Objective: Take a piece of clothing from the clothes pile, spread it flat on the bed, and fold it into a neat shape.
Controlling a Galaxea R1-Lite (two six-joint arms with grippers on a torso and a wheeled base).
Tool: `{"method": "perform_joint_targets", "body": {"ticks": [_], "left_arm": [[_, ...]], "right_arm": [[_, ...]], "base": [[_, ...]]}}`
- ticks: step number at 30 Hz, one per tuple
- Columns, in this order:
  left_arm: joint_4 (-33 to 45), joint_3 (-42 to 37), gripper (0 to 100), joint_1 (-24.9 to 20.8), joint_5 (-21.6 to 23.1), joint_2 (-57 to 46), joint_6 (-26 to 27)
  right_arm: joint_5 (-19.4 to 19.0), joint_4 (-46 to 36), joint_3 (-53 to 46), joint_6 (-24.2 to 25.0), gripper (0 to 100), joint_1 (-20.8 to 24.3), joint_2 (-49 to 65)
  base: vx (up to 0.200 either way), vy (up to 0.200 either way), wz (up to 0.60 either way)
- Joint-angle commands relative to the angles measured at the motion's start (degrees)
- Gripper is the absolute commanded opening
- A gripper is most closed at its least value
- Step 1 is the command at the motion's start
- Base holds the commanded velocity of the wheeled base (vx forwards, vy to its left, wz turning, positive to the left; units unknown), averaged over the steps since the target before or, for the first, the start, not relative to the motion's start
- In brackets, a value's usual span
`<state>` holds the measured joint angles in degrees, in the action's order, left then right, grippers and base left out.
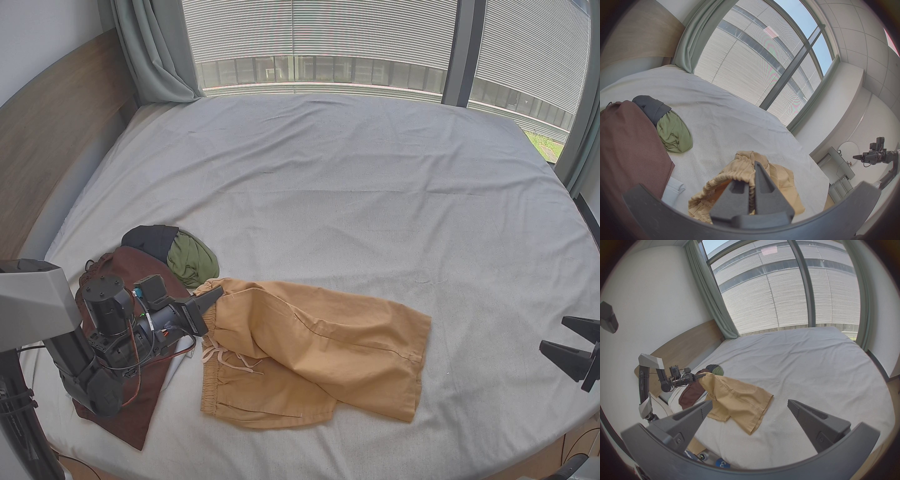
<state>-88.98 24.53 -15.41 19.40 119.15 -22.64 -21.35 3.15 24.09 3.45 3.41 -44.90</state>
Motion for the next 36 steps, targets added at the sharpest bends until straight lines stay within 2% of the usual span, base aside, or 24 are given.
{"method": "perform_joint_targets", "body": {"ticks": [1,6,12,16,21,27,36], "left_arm": [[-0.1,-0.2,0,0.1,-0.1,-0.1,0.0],[-0.1,-1.0,0,0.0,-0.1,-0.2,0.1],[-0.1,-0.5,0,0.0,0.0,0.5,0.1],[-0.1,-0.4,0,0.1,0.0,0.8,0.2],[-0.1,-0.2,0,0.9,-0.1,0.8,0.3],[-0.1,0.1,0,2.1,-0.1,0.8,0.5],[-0.1,0.1,0,2.3,-0.1,0.8,1.5]], "right_arm": [[-0.4,0.1,3.4,-0.1,100,3.4,-8.5],[-0.5,0.5,4.5,0.4,100,4.8,-14.3],[-0.6,8.8,2.5,2.6,100,5.1,-21.4],[-3.7,17.9,2.5,6.5,100,5.7,-27.1],[-6.3,23.9,1.5,7.2,100,6.4,-31.9],[-6.3,27.3,0.1,7.4,100,6.6,-35.4],[-6.6,36.0,-1.9,13.5,100,9.6,-40.4]], "base": [[0.000,0.000,0.00],[0.000,0.000,0.00],[0.000,0.000,0.00],[0.000,0.000,0.00],[0.000,0.000,0.00],[0.000,0.000,0.00],[0.000,0.000,0.00]]}}
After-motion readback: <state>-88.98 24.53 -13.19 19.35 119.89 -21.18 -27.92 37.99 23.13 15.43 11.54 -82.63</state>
